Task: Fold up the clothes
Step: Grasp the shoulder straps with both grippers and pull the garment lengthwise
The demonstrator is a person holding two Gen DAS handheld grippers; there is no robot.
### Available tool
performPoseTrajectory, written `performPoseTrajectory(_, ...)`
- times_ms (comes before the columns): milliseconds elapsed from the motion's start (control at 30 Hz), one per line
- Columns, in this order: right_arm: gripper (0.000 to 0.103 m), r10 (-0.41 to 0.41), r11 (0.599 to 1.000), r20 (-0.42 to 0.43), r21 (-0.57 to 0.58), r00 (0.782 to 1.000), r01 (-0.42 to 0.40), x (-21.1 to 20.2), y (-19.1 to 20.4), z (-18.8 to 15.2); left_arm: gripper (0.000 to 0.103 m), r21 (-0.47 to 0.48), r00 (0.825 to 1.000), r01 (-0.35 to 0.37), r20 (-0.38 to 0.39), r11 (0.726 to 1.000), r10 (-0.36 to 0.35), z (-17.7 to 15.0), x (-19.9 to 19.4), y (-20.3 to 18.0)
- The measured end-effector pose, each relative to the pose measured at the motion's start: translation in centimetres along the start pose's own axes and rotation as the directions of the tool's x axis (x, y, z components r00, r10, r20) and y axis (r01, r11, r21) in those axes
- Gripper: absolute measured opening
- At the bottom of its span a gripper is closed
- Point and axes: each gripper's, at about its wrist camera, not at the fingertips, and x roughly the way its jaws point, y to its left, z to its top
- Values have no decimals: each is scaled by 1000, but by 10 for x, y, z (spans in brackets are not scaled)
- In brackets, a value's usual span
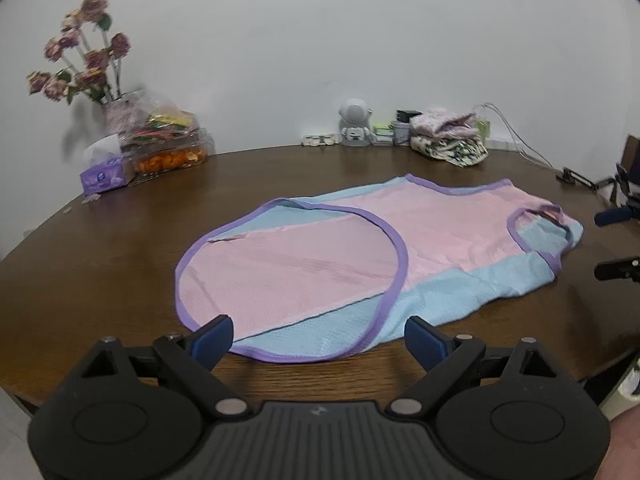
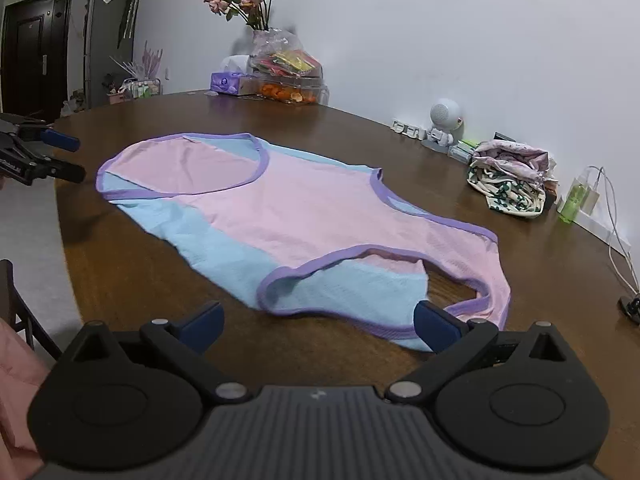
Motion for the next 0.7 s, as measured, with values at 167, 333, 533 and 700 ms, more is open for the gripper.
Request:
performPoseTrajectory(167, 102, -18, 991, -12, -130, 1000, 17, -1, 12, 1, 85, 181, 1000, -14, -24, 983, 18, -4, 1, -16)
performPoseTrajectory(333, 85, 44, 931, -63, -359, 997, -64, 13, 32, 17, 53, 352, 998, 20, -64, 936, 3, 0, 12, -30)
performPoseTrajectory(533, 68, 84, 791, -167, -589, 982, -167, 37, 54, 31, 44, 603, 995, 57, -95, 795, 1, -2, 19, -49)
performPoseTrajectory(700, 56, 50, 735, -209, -654, 977, -177, 43, 52, 38, 42, 731, 993, 70, -115, 679, 22, -2, 29, -55)
